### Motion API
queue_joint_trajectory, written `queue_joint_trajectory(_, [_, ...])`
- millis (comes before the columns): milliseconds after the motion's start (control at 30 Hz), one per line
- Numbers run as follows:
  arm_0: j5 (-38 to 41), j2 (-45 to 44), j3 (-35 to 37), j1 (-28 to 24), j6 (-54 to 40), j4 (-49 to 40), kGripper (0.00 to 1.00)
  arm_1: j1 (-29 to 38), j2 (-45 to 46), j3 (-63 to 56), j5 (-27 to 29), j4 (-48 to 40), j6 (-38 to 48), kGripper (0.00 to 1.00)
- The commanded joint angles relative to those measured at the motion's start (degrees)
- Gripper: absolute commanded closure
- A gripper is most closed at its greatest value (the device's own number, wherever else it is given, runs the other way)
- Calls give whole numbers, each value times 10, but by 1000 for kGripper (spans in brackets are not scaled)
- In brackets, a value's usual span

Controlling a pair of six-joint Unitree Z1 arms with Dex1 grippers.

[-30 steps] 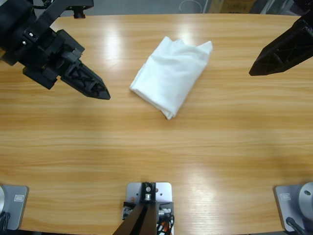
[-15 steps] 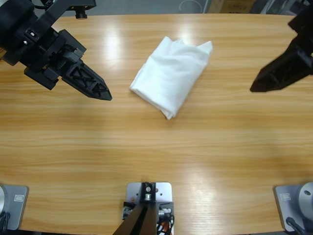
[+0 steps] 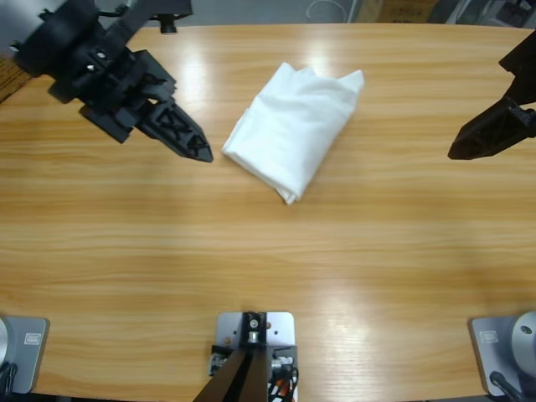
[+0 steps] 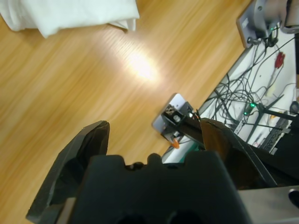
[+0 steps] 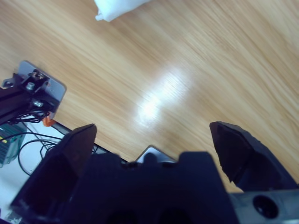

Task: Fold clothes

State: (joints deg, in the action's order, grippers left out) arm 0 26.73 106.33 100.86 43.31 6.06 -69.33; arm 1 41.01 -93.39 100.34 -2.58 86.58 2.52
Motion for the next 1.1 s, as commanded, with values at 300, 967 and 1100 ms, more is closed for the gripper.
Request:
queue_joint_trajectory(300, [-3,147,143,-8,-27,-23,234,-34,-12,-8,-8,5,-30,0])
queue_joint_trajectory(967, [-136,402,570,-4,-8,-240,231,-34,21,0,-45,42,-38,0])
queue_joint_trajectory(1100, [-173,429,622,18,0,-249,230,-34,28,0,-52,46,-42,0])
